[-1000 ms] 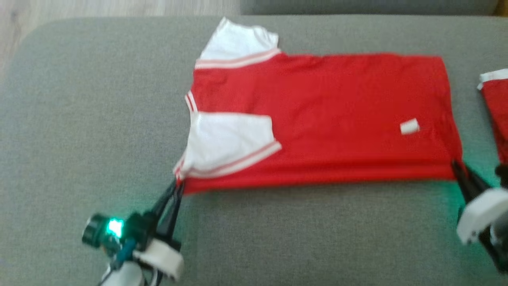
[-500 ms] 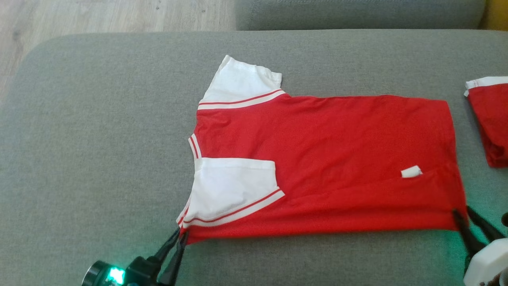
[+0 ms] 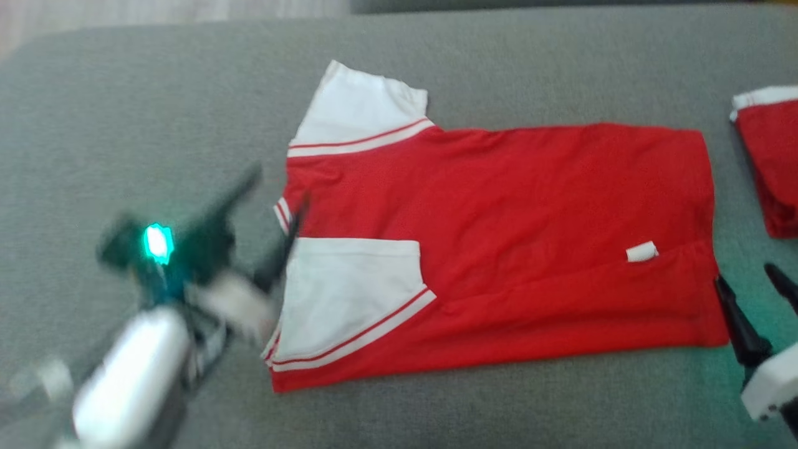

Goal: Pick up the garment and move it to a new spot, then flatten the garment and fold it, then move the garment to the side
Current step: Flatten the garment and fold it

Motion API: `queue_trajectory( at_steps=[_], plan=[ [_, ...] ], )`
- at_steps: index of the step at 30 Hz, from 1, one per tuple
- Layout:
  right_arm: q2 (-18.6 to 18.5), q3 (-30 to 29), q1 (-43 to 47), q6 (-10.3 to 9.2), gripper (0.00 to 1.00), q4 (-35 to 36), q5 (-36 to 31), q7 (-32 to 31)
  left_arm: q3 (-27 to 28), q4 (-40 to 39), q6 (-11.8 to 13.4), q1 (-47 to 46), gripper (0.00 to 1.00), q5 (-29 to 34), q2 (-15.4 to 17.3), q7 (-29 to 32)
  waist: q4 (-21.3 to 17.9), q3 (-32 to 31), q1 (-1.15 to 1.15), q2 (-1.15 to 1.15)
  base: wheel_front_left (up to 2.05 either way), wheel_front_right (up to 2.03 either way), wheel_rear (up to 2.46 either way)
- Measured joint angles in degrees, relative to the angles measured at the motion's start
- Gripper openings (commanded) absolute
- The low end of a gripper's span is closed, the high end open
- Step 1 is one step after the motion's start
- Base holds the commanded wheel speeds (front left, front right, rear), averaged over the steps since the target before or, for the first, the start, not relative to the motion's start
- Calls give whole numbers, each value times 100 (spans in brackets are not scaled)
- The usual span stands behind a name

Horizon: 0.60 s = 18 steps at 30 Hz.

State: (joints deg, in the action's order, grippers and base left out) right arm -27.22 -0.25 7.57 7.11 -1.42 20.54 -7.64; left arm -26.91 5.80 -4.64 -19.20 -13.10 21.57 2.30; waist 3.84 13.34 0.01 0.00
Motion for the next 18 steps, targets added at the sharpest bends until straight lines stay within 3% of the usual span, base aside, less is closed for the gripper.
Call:
queue_trajectory(
  at_steps=[3,7,13,18],
  plan=[
    [0,125,-295,0,100,58,-36,-1,-29,311,-193,-1088,100,-265,8,447,-111,205,0,0,0,0,0],
    [0,338,-655,0,100,82,-54,-1,-264,857,-252,-2030,100,-675,97,873,-283,412,1,0,0,0,0],
    [-1,646,-1242,0,100,-13,-103,82,-1117,1901,-294,-3361,100,-1636,570,1558,-710,827,1,0,0,0,0],
    [54,866,-1589,0,100,-242,-103,231,-1606,2585,-294,-3930,100,-2003,946,1959,-1096,1141,1,0,0,0,0]
  ],
)
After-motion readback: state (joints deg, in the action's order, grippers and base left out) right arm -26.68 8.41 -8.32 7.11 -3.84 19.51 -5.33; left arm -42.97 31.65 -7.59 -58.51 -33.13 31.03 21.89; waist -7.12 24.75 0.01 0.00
